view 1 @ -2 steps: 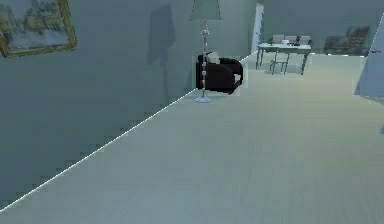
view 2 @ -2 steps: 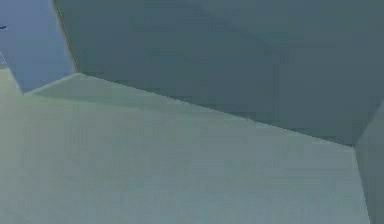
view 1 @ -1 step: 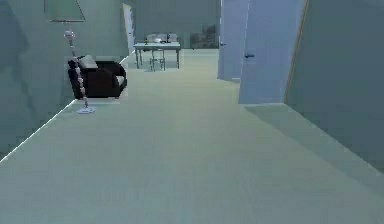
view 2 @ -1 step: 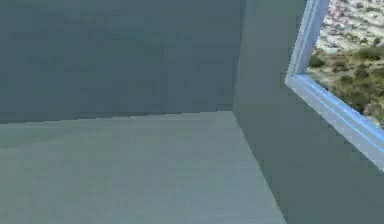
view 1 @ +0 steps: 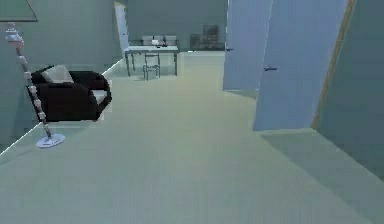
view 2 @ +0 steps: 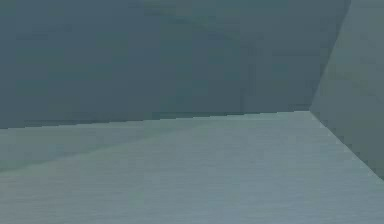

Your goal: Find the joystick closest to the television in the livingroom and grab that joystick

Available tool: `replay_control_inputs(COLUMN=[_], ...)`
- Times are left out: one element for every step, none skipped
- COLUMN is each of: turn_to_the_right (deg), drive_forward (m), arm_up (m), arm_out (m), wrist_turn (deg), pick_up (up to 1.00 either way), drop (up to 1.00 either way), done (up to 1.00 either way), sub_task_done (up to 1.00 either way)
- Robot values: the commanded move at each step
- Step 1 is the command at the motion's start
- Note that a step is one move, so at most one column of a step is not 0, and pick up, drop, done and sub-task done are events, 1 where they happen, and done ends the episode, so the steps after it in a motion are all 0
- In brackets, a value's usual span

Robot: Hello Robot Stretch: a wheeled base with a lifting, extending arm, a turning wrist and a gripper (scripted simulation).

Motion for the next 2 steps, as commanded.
replay_control_inputs(turn_to_the_right=[0.0,0.0], drive_forward=[1.0,1.0], arm_up=[0.0,0.0], arm_out=[0.0,0.0], wrist_turn=[0.0,0.0], pick_up=[0.0,0.0], drop=[0.0,0.0], done=[0.0,0.0], sub_task_done=[0.0,0.0])
